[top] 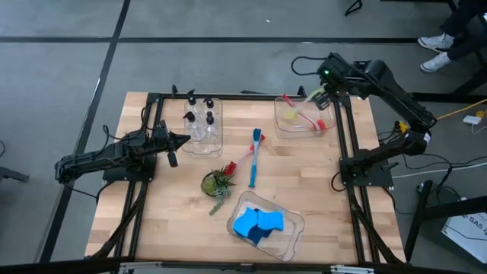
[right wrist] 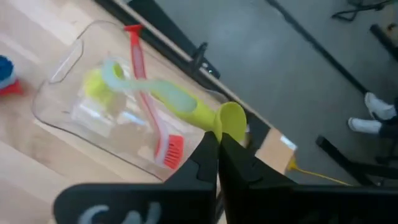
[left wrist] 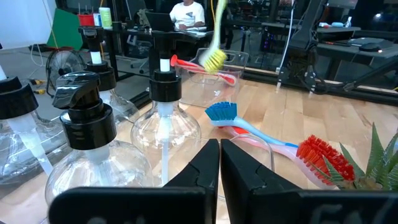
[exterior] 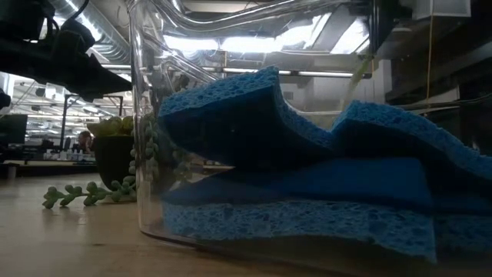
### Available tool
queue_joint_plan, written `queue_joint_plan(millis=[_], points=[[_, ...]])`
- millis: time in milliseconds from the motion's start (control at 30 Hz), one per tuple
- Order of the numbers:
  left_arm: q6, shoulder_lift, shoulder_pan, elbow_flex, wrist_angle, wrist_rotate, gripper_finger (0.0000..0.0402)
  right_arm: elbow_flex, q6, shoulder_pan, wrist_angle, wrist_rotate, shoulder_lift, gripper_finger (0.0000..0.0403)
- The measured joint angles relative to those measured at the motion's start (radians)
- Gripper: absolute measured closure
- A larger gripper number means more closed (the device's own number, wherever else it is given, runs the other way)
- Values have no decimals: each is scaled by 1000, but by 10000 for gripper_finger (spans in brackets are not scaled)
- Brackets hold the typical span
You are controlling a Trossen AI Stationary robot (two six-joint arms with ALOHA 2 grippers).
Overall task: Pick & Place Kitchen Sink Supplies
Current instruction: Put the yellow dish brush into the top right transparent bin
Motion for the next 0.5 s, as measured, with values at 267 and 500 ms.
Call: queue_joint_plan(millis=[267, 500], points=[[0, 0, 0, 0, 0, 0, 389, -263, 2, 0, 267, -165, -60, 399], [0, 0, 0, 0, 0, 0, 393, -492, 34, -19, 405, -236, -101, 398]])
